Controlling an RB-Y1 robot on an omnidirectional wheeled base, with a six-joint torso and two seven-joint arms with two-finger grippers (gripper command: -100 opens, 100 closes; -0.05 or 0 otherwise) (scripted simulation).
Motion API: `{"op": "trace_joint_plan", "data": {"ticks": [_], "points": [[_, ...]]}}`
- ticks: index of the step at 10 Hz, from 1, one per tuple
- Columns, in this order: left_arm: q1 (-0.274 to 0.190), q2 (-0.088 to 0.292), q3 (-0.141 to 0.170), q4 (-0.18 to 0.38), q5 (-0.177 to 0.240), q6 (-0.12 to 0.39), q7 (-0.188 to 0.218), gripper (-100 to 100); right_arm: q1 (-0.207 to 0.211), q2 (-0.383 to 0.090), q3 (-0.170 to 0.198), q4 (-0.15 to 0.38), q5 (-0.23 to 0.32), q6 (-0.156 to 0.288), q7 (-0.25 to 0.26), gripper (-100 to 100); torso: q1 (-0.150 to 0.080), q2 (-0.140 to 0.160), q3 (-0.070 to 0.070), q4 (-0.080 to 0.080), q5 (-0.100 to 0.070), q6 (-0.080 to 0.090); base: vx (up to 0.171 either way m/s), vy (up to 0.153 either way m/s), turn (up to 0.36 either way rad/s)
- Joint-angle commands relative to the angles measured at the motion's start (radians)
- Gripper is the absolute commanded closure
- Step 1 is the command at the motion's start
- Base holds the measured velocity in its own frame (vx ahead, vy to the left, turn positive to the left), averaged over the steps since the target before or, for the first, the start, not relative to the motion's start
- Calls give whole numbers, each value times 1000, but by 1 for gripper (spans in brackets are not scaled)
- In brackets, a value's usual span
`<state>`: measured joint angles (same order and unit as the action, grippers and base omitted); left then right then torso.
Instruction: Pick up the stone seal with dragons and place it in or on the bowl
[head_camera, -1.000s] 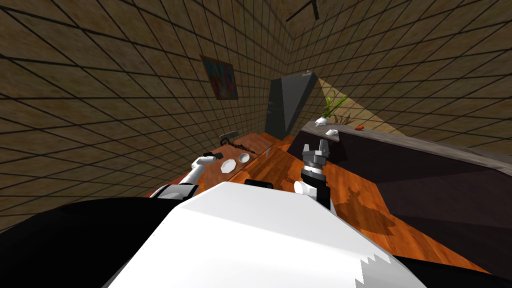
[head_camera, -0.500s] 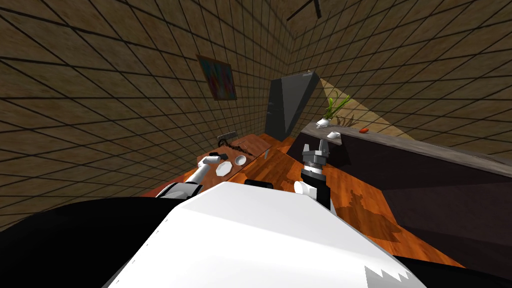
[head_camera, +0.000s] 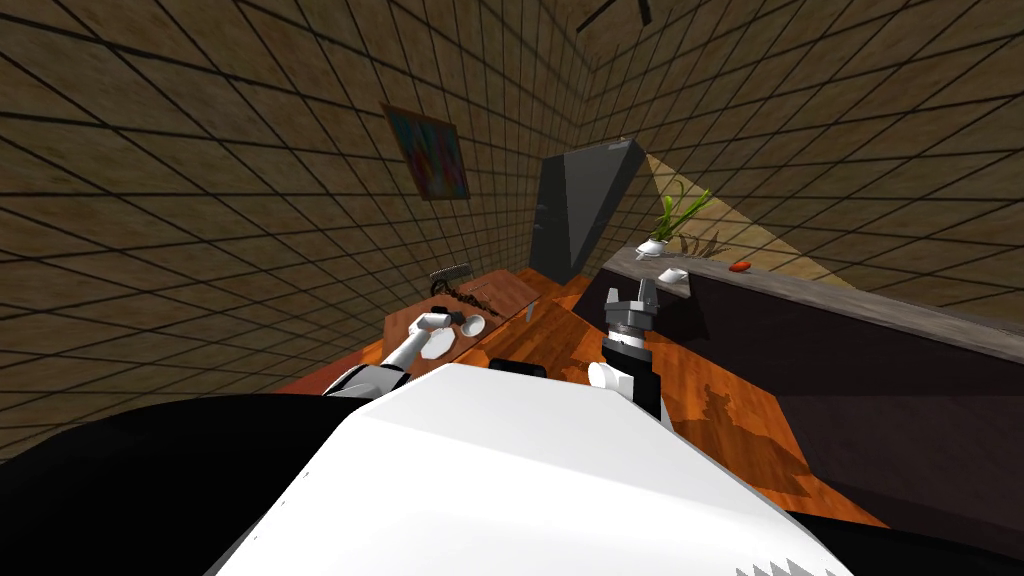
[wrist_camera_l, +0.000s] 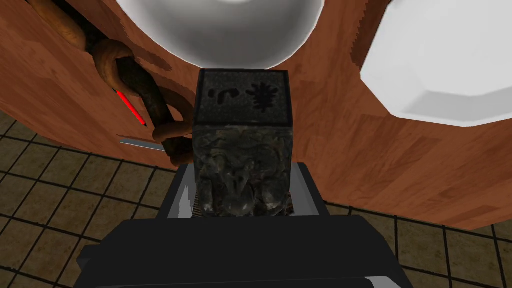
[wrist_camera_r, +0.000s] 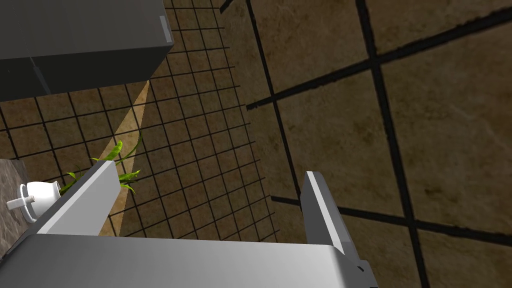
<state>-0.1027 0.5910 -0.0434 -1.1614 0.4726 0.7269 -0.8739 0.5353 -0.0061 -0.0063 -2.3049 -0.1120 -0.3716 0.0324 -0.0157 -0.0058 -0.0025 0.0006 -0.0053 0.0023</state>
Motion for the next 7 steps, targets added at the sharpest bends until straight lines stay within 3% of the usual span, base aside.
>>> {"op": "trace_joint_plan", "data": {"ticks": [1, 2, 3, 4, 7], "points": [[-9, -13, -28, 1, 5, 22, 7, 100, 0, 0, 0, 0, 0, 0, 0, 0, 0, 0, 0, 0, 0, 0, 80, -99, 28], [-10, -24, -48, -6, 7, 40, 14, 100, 0, 0, 0, 0, 0, 0, 0, 0, 2, 2, 1, 1, 0, 0, 90, -78, 29], [-13, -17, -36, 5, 9, 27, 7, 100, 0, 0, 0, 0, 0, 0, 0, 0, 3, 2, 1, 1, 0, 0, 42, -40, -1], [-13, -20, -39, 3, 11, 30, 8, -100, 0, 0, 0, 0, 0, 0, 0, 0, 6, 5, 3, 1, -1, -1, 8, -10, -4], [-14, -20, -39, 3, 11, 30, 8, -100, 0, 0, 0, 0, 0, 0, 0, 0, 10, 9, 5, 2, 0, -2, 0, 0, 0]]}}
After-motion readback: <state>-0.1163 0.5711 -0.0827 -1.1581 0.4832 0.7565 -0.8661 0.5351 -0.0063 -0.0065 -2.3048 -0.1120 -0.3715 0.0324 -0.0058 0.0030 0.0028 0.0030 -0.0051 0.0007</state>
